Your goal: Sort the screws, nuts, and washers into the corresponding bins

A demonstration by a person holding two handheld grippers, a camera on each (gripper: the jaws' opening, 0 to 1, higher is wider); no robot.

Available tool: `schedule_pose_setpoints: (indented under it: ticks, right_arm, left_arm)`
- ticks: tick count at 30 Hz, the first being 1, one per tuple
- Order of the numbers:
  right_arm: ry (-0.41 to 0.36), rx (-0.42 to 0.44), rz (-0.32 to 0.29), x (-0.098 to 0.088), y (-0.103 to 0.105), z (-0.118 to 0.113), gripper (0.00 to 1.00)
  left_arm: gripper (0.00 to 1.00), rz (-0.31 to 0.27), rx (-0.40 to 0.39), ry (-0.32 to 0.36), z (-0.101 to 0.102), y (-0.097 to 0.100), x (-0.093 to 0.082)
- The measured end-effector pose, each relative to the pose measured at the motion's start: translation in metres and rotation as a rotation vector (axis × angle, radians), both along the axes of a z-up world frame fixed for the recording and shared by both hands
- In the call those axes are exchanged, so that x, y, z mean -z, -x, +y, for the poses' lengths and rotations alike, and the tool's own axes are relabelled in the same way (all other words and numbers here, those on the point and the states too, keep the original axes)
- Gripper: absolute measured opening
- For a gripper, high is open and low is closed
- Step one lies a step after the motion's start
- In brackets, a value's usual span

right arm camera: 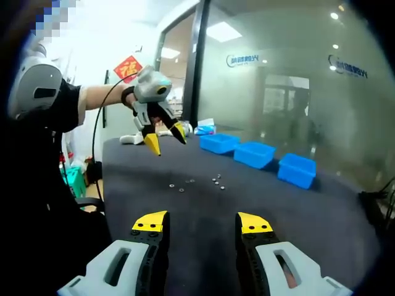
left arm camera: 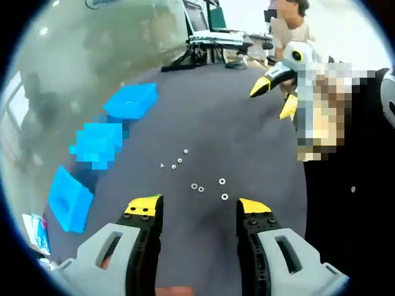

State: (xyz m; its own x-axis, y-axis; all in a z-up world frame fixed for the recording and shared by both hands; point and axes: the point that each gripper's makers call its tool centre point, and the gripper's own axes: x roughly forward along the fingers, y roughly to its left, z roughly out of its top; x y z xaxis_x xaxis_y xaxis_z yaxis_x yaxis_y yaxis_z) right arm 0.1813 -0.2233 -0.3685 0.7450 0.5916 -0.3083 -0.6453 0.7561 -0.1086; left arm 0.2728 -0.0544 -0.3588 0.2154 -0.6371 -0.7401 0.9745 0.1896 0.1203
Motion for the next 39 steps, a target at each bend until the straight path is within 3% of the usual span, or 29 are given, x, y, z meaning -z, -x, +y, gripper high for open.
schedule_pose_setpoints:
  ticks: [17,39]
  right_arm:
    - [-0.002,0.003,0.012,0.003,0.001,-0.003,0.39]
    - [-0.010,0.000,0.028,0.010,0.003,-0.005,0.38]
  left_arm:
    - [0.45,0.005,-0.018,-0.015,-0.027,0.000,0.014]
    - [0.45,0.009,0.001,-0.061,-0.059,-0.051,0.034]
